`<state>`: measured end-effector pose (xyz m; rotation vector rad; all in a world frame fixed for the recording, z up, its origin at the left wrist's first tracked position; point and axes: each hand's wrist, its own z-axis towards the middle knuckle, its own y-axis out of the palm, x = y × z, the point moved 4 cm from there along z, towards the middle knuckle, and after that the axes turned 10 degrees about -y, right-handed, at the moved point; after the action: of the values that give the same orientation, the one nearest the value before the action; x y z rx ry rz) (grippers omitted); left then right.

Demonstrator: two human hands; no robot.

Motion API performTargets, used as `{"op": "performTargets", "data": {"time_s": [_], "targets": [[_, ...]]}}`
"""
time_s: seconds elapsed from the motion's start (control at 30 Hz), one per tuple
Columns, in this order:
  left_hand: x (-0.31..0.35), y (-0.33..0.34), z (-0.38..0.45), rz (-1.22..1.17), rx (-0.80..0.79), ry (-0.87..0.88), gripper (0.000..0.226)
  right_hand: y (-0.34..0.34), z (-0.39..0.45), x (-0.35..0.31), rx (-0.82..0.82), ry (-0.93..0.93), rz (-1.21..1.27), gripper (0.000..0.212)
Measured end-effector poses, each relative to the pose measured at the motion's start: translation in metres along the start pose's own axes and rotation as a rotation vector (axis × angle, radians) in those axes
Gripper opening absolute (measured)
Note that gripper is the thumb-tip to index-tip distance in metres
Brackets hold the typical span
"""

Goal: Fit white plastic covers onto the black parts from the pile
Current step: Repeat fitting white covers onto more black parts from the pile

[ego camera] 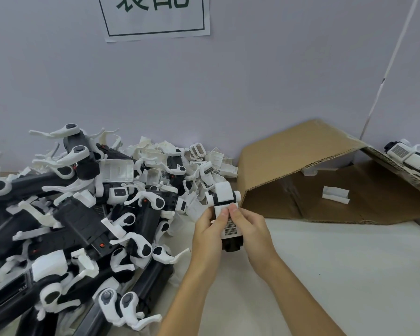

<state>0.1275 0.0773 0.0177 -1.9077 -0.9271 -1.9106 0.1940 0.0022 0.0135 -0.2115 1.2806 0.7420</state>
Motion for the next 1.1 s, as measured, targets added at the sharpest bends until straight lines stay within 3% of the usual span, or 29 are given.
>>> {"op": "performTargets", "data": {"time_s": [0.1, 0.43, 0.63, 0.83, 0.93, 1.1], "targets": [[0.0027, 0.0007, 0.0000, -0.012, 0.014, 0.040, 0.021, -0.0010, 0.0004, -0.0013, 0.014, 0.002, 0.094, 0.040], [0.0004, -0.0068, 0.0045, 0.206, 0.217, 0.107, 0.033, 0.0022, -0.0050, -0.0027, 0.116, -0.029, 0.073, 0.030], [-0.0039, 0.0004, 0.0044, 0.037, 0.055, -0.006, 0.025, -0.0016, -0.0025, 0.0013, 0.111, 0.012, 0.020, 0.027], [-0.0023, -0.0057, 0.0069, 0.351, 0.198, 0.130, 0.023, -0.0012, -0.0031, -0.0034, 0.084, -0.077, -0.139, 0.037], [-0.0002, -0.0054, 0.0046, 0.312, 0.201, 0.117, 0.027, -0.0023, -0.0018, -0.0035, 0.096, -0.159, -0.236, 0.037], [-0.0011, 0.0025, 0.0022, 0.158, 0.044, 0.033, 0.022, -0.0077, 0.0008, 0.0027, 0.084, -0.074, -0.174, 0.042]]}}
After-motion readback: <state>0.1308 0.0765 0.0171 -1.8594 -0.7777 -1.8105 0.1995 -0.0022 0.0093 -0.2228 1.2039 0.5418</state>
